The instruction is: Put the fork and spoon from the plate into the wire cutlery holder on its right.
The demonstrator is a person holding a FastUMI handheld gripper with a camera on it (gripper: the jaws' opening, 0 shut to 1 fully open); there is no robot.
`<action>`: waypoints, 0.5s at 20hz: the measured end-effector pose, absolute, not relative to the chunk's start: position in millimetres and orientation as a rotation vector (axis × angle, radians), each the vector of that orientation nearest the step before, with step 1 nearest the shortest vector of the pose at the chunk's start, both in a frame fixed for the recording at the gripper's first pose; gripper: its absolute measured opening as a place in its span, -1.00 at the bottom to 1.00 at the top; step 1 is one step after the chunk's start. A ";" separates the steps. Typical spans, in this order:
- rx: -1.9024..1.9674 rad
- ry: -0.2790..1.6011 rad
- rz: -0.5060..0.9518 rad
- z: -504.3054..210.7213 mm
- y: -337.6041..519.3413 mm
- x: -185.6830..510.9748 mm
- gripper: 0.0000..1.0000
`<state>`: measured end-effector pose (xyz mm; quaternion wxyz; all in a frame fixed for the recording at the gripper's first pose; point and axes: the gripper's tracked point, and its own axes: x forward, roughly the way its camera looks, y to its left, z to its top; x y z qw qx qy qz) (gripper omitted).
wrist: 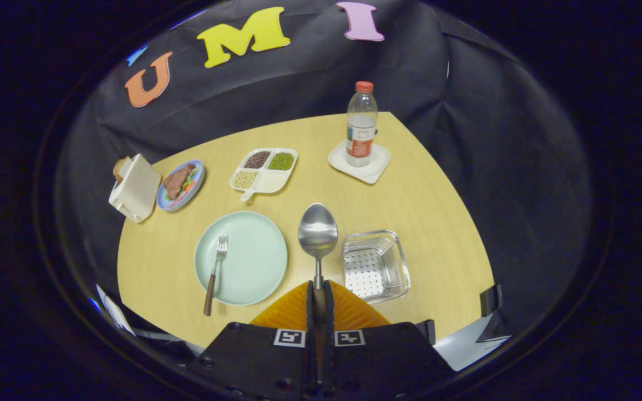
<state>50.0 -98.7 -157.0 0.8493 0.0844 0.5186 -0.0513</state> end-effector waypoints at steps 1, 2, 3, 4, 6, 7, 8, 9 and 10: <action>0.179 1.093 -0.115 -157.9 -108.6 46.9 -0.92; 0.179 1.097 -0.124 -162.3 -116.8 43.3 -0.92; 0.173 1.107 -0.132 -168.3 -123.5 36.9 -0.92; 0.167 1.117 -0.135 -171.8 -127.9 32.1 -0.91; 0.169 1.145 -0.134 -182.0 -131.4 25.5 -0.92; 0.186 1.155 -0.139 -185.2 -131.7 24.4 -0.92; 0.205 1.165 -0.142 -188.1 -131.6 24.3 -0.92; 0.220 1.173 -0.147 -189.7 -132.0 24.2 -0.92; 0.225 1.174 -0.150 -190.3 -132.8 24.7 -0.92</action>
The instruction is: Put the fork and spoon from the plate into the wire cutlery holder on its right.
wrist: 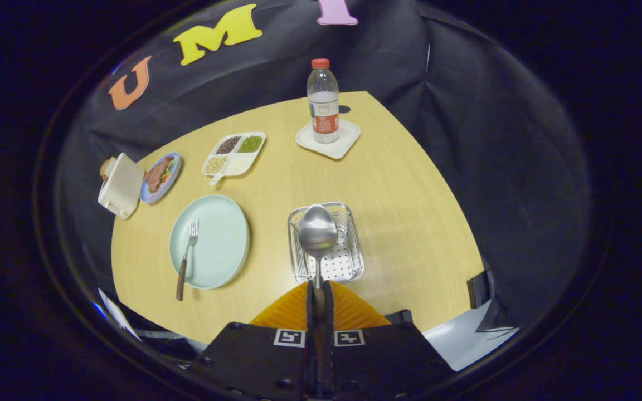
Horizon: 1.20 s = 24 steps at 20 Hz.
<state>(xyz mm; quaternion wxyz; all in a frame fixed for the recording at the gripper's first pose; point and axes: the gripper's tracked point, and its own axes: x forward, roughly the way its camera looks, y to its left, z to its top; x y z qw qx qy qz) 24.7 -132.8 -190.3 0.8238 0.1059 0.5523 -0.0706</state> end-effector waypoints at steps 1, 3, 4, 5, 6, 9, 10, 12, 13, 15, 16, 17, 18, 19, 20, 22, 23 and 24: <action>0.223 1.174 -0.153 -192.0 -133.7 26.6 -0.92; 0.230 1.169 -0.164 -191.4 -136.9 28.7 -0.89; 0.230 1.168 -0.168 -192.1 -137.4 30.1 -0.89; 0.220 1.158 -0.176 -192.4 -140.6 33.5 -0.86; 0.210 1.146 -0.185 -191.4 -143.5 33.8 -0.84; 0.190 1.096 -0.203 -181.2 -147.9 40.5 -0.86; 0.178 1.086 -0.206 -178.3 -148.6 42.1 -0.81; 0.166 1.060 -0.202 -173.4 -145.3 44.3 -0.65; 0.159 1.044 -0.200 -171.3 -142.5 45.6 -0.54; 0.143 1.012 -0.194 -165.2 -136.2 48.6 -0.23; 0.133 1.000 -0.190 -162.9 -132.8 51.2 -0.11; 0.123 0.989 -0.184 -160.2 -126.9 50.5 0.06; 0.109 0.980 -0.182 -157.8 -123.5 50.9 0.22; 0.106 0.970 -0.179 -156.6 -118.9 52.7 0.38; 0.106 0.964 -0.177 -154.8 -113.4 54.2 0.54; 0.096 0.956 -0.153 -153.9 -100.6 56.5 0.72; 0.096 0.954 -0.139 -153.2 -93.2 57.0 0.85; 0.097 0.952 -0.124 -151.8 -85.0 59.5 0.97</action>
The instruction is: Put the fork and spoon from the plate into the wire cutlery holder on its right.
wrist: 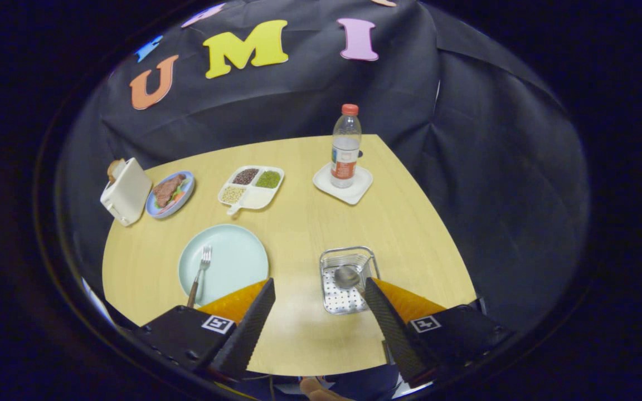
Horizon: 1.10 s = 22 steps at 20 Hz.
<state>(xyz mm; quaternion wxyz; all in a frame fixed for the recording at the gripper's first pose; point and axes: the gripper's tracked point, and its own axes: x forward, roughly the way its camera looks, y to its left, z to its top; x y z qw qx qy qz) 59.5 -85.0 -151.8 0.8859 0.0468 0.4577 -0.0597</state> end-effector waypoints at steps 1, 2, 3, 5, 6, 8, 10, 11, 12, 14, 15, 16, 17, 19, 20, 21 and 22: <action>0.101 0.949 -0.110 -151.1 -76.5 61.0 0.97; 0.102 0.951 -0.100 -152.0 -67.6 63.0 0.96; 0.100 0.952 -0.089 -155.3 -58.6 65.3 0.96; 0.087 0.952 -0.058 -160.1 -38.0 71.6 0.96; 0.086 0.950 -0.043 -159.8 -29.4 74.8 0.96; 0.102 0.965 -0.020 -170.0 -7.8 79.9 0.96; 0.112 0.990 0.012 -181.1 14.4 82.8 0.95; 0.111 1.001 0.020 -186.3 23.5 84.3 0.94; 0.114 1.007 0.030 -190.2 32.7 87.1 0.94; 0.128 1.022 0.051 -199.5 51.7 91.0 0.94; 0.136 1.032 0.057 -204.6 59.8 93.1 0.94; 0.141 1.043 0.065 -212.4 70.6 95.1 0.94; 0.145 1.050 0.069 -218.1 77.6 98.3 0.94; 0.142 1.073 0.081 -231.4 90.7 100.9 0.89; 0.139 1.087 0.083 -238.5 96.1 101.6 0.88; 0.144 1.097 0.086 -243.8 101.7 102.8 0.86; 0.150 1.107 0.090 -248.8 107.0 104.3 0.83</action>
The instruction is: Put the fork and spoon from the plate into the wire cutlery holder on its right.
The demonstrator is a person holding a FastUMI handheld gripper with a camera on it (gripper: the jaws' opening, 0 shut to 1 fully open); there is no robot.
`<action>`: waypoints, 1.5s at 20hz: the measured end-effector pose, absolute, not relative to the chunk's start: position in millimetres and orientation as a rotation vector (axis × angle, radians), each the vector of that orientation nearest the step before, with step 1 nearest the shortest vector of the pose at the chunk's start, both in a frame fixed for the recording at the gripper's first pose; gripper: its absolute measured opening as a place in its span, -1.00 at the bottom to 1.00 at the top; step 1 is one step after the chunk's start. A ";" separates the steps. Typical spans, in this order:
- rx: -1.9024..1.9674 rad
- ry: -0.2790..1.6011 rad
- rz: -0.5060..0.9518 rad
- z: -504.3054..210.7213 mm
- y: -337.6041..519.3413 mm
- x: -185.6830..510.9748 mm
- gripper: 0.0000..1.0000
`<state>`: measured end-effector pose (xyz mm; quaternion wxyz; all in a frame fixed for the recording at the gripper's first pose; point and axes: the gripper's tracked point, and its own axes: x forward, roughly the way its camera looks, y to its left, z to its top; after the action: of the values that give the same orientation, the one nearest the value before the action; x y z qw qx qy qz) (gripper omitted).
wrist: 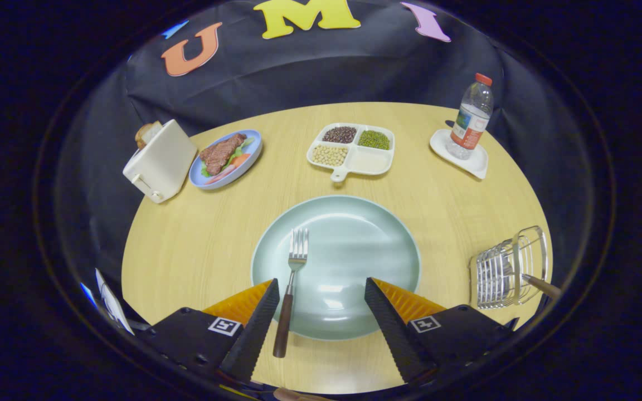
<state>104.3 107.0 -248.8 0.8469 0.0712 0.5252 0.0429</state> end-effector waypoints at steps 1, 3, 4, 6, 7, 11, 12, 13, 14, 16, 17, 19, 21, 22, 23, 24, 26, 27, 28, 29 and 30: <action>0.163 1.122 0.097 -253.5 113.4 104.8 0.80; 0.166 1.143 0.103 -264.7 120.8 105.1 0.73; 0.157 1.148 0.100 -271.3 121.5 107.7 0.69; 0.163 1.173 0.094 -279.2 128.7 106.3 0.58; 0.168 1.190 0.085 -284.3 130.2 105.4 0.47; 0.174 1.219 0.055 -296.3 134.6 107.0 0.05; 0.179 1.230 0.048 -298.7 136.5 105.6 -0.06; 0.186 1.243 0.041 -300.7 137.6 103.6 -0.16; 0.185 1.239 0.035 -299.9 138.3 103.8 -0.25; 0.182 1.245 0.040 -299.3 145.8 99.7 -0.35; 0.185 1.248 0.035 -299.1 145.6 98.9 -0.35; 0.205 1.266 0.033 -300.5 148.4 95.7 -0.56; 0.199 1.269 0.034 -298.2 146.4 94.8 -0.80; 0.199 1.267 0.033 -306.1 145.7 96.9 -0.80; 0.202 1.265 0.030 -299.2 145.3 95.8 -0.86; 0.201 1.261 0.035 -296.6 144.8 95.8 -0.86; 0.195 1.252 0.039 -294.6 140.9 93.1 -0.86; 0.181 1.253 0.039 -292.2 137.3 90.8 -0.86; 0.178 1.249 0.040 -288.5 133.7 89.3 -0.86; 0.180 1.245 0.036 -285.9 130.5 88.5 -0.86; 0.175 1.240 0.036 -282.8 126.6 88.5 -0.86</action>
<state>88.5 126.6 -282.8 0.8100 0.0818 0.5804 0.0166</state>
